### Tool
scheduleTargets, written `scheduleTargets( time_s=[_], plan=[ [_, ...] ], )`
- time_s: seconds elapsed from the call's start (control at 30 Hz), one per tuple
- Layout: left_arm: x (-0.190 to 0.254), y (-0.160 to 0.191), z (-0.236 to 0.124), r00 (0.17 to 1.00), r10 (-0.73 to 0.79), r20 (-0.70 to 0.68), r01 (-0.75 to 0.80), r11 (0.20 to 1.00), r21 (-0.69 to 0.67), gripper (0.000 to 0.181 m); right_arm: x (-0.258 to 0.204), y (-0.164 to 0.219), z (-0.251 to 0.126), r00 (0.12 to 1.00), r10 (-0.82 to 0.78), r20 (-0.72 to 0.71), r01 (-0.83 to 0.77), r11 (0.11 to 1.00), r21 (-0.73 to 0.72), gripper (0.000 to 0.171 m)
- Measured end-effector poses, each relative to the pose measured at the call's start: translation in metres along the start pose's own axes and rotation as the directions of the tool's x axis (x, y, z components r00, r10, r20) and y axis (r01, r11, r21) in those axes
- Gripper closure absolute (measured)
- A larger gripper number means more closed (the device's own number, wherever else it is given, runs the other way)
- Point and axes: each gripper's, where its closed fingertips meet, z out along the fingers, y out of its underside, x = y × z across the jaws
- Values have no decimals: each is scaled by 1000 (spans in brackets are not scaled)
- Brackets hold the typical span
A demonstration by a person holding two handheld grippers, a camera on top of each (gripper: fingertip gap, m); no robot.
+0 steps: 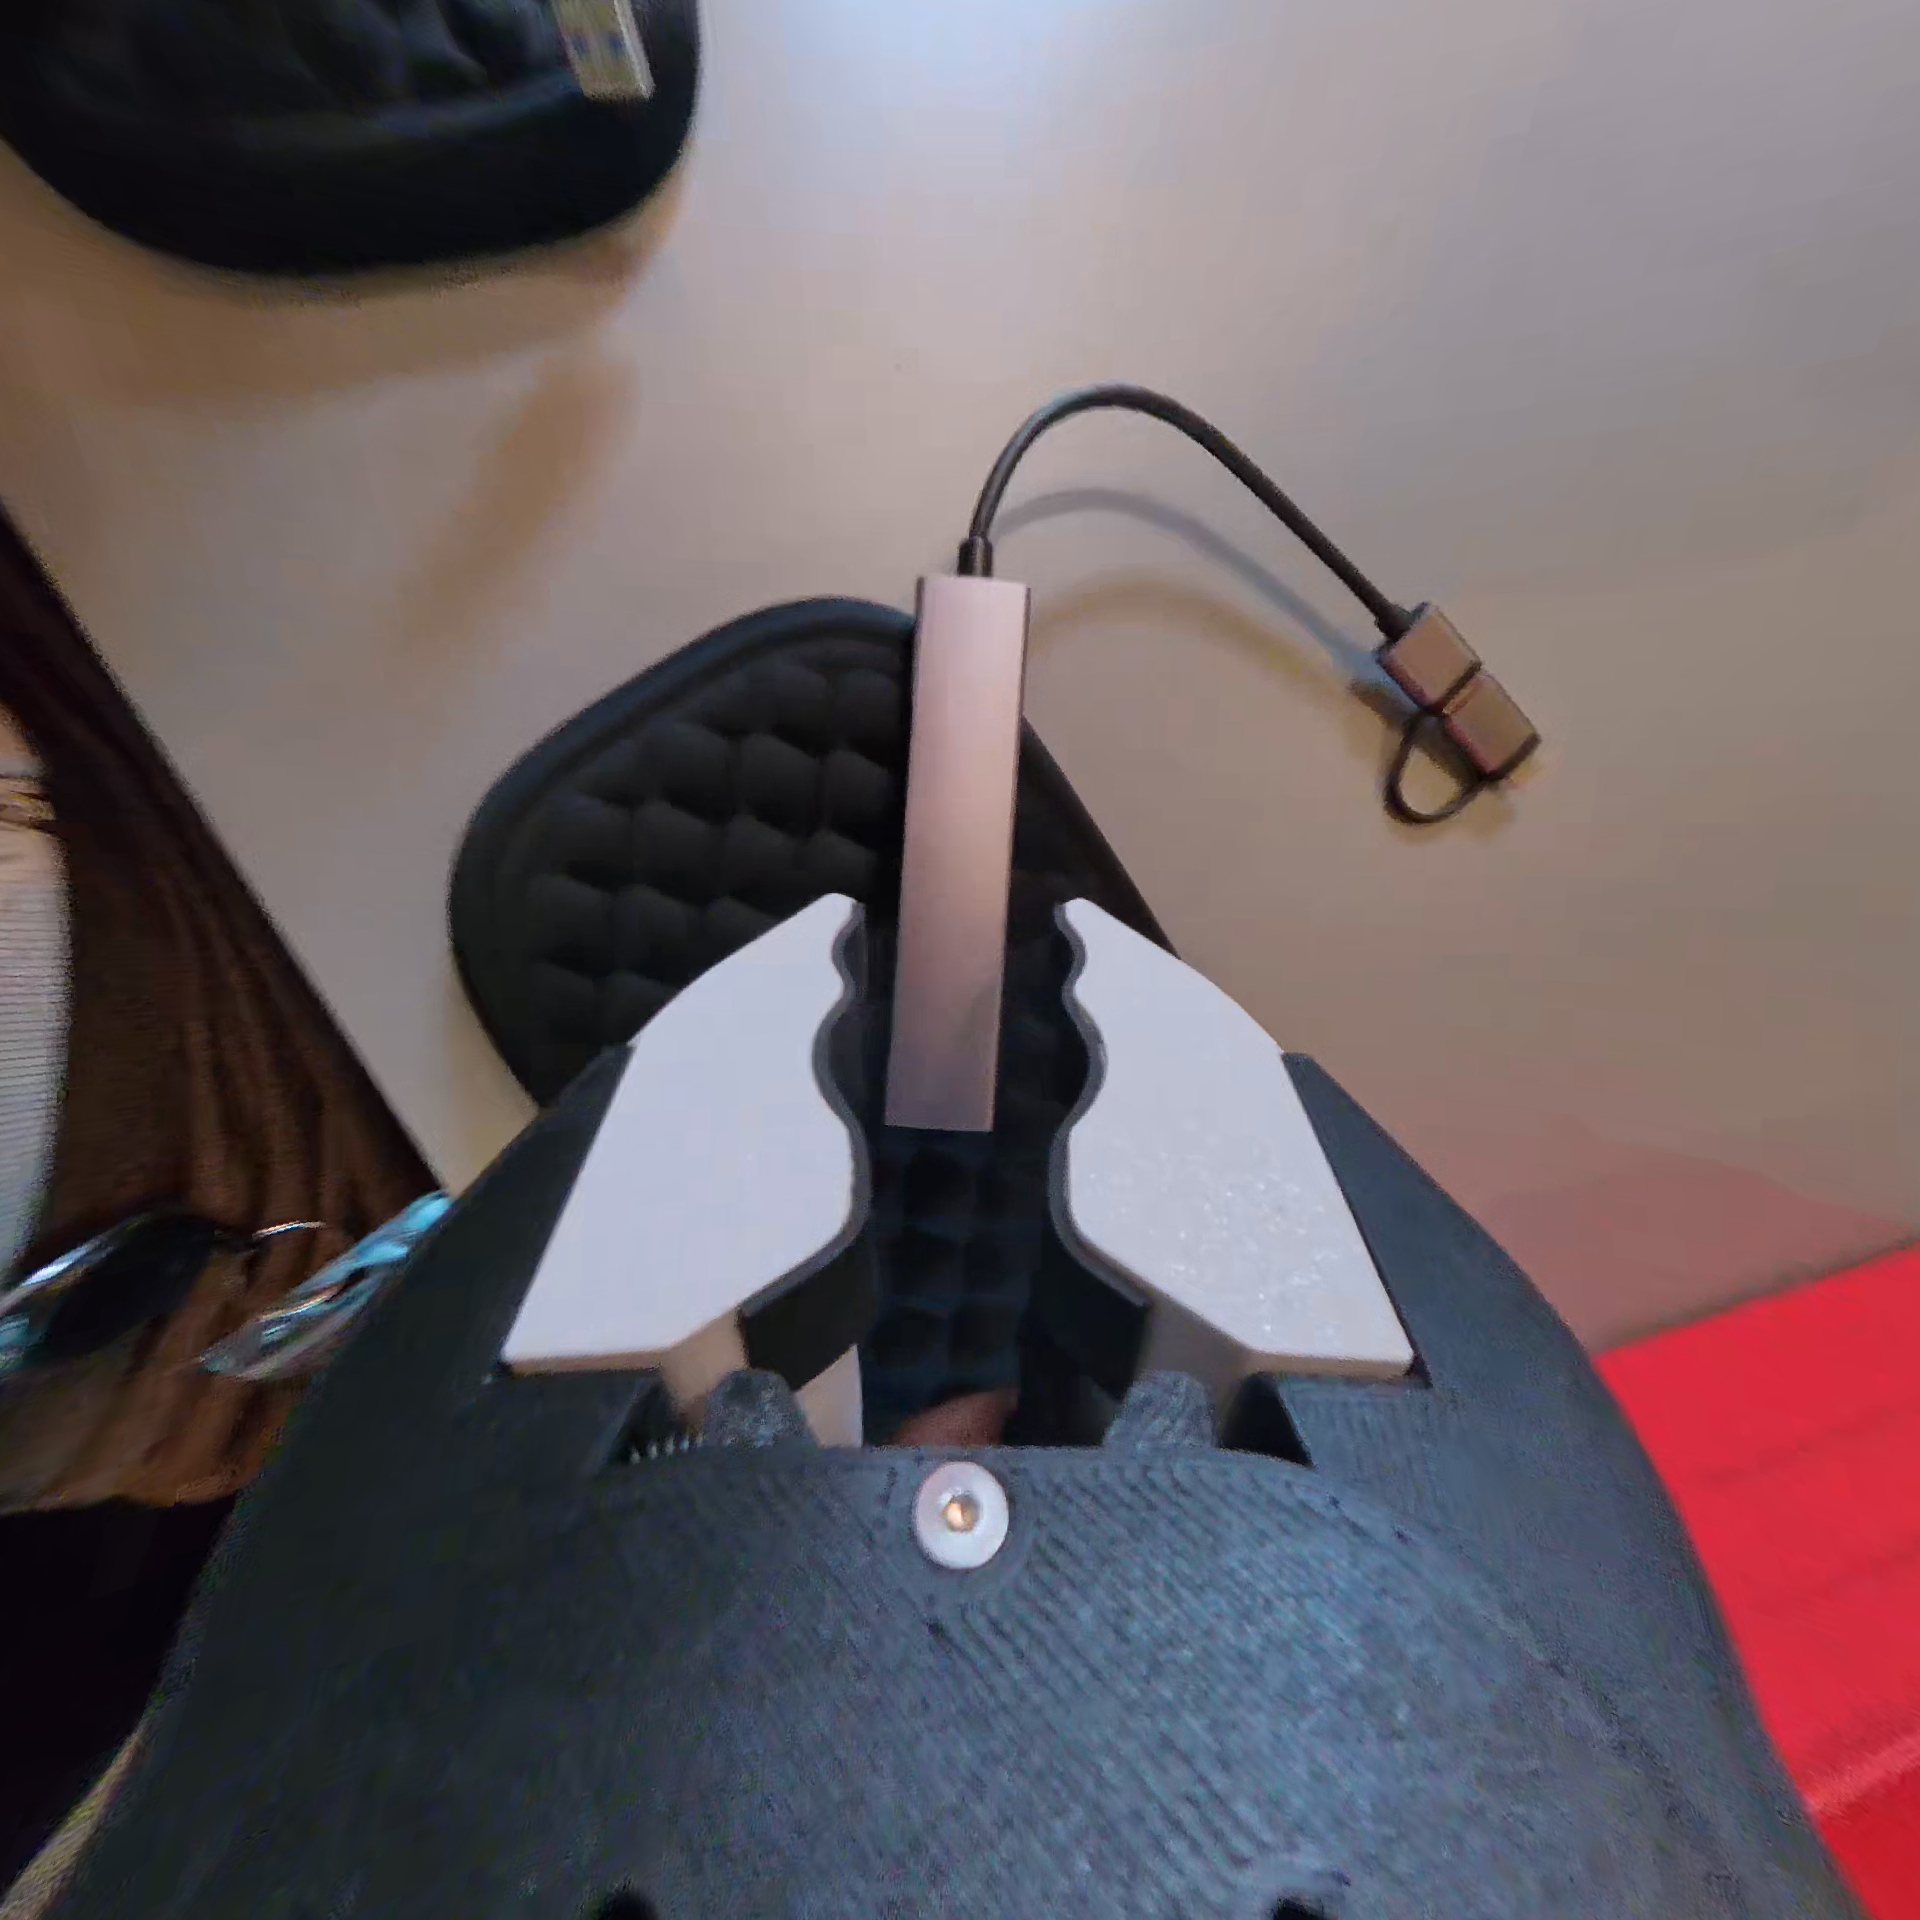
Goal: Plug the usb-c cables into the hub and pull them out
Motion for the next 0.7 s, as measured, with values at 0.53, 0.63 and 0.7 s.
scheduleTargets(
  time_s=[0.53, 0.63, 0.7],
  plan=[
    [0, -2, -2, 1000, -15, -8, 16, 1000, 15, 167, 21, -89, -19, 953, 163, 255, -251, 897, 364, 150],
    [-1, -1, -1, 1000, -12, -5, 12, 1000, 10, 167, 28, -96, -56, 935, 207, 290, -349, 688, 636, 149],
    [-1, -1, -1, 1000, -10, -1, 10, 1000, 7, 167, 22, -84, -64, 933, 226, 279, -358, 557, 750, 150]
  ],
)
